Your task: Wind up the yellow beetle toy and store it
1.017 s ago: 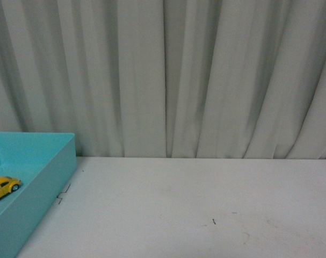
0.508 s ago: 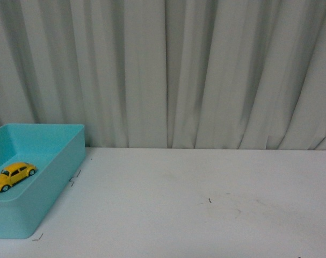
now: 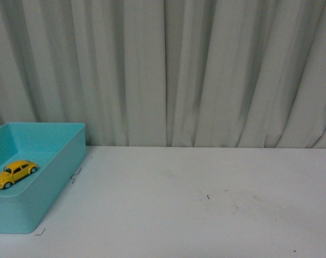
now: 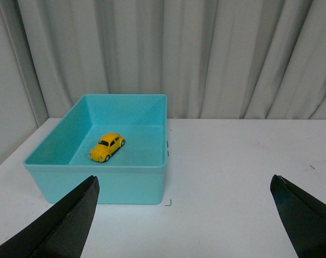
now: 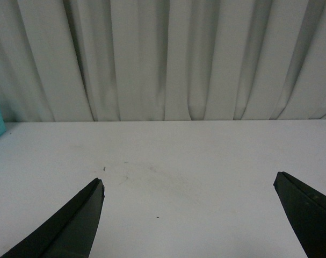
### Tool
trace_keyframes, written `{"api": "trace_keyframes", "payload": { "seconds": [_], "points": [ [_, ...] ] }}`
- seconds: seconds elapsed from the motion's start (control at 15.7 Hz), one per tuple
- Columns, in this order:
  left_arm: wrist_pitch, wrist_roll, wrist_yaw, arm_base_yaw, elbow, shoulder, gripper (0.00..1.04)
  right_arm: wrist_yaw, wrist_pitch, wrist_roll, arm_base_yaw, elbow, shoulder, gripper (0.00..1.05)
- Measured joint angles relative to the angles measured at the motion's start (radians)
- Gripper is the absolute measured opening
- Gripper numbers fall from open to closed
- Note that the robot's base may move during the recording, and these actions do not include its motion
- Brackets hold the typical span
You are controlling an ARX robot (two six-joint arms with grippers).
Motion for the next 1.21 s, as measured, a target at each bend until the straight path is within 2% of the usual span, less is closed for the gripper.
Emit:
{"api": "trace_keyframes", "payload": {
  "seconds": [1.21],
  "points": [
    [0.001,-0.001,0.0,0.0,0.0,0.0,0.98,0.0,0.001,0.0,0.0,0.0,0.0,0.98]
  ]
}}
